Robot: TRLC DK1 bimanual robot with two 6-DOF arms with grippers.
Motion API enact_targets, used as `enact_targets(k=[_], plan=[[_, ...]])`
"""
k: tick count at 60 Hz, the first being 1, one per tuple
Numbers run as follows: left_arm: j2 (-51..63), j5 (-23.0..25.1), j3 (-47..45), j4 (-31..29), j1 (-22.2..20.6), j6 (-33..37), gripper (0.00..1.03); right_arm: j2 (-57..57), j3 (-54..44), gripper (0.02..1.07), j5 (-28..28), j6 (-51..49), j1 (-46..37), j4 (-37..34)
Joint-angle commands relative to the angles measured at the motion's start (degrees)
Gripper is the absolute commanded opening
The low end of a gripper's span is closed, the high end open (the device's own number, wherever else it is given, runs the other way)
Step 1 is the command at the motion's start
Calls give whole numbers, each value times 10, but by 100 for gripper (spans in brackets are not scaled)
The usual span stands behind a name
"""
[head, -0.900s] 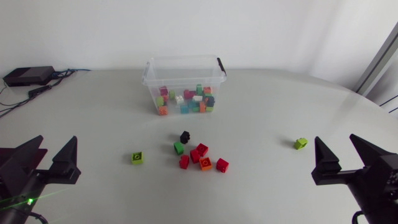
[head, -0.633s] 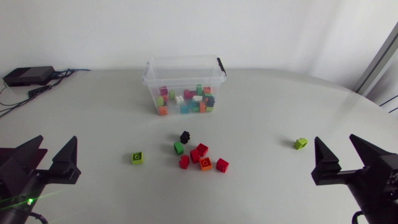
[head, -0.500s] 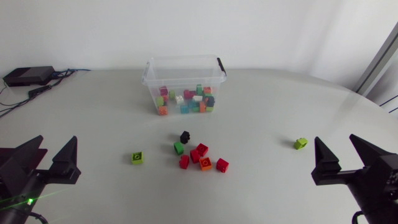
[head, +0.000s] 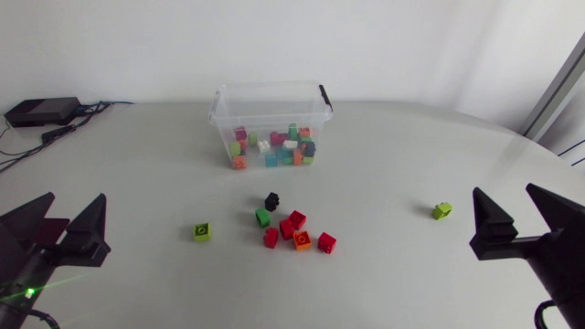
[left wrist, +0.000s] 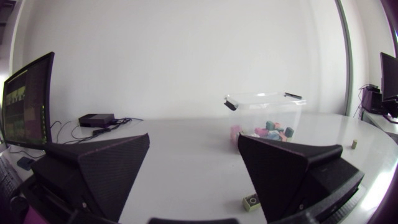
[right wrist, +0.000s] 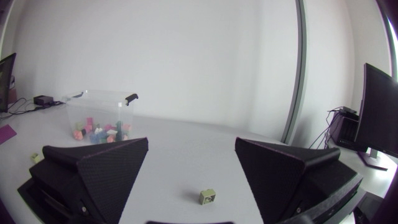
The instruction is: Place the duplo bricks in the container
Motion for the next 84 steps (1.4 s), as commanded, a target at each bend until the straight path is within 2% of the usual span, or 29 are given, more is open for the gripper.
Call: enact_targets(k=[1,12,28,35,41,50,57,63,78,84], plan=[[45,-3,53,-4,-9,-5,99,47,49,102,1,12,5,-6],[186,-2,128,-22,-36,-21,97,128,116,102,6,12,4,-24],[402,11,254,-84,-53,-18,94,226,195,102,10,25,2,-75],[516,22,327,-143,-60,11,94,269,222,102,11,26,-3,-106],[579,26,359,-159,-62,26,94,296,239,102,21,26,-3,-126],[670,66,401,-177,-60,63,94,360,289,102,26,25,-10,-179],[736,70,452,-222,-64,132,94,401,315,102,19,24,-15,-208],[787,69,480,-229,-80,274,94,433,333,102,17,24,-13,-229],[876,66,526,-282,-108,420,95,497,380,102,-24,7,-27,-278],[916,69,543,-328,-120,480,94,519,401,102,-24,-50,-28,-305]])
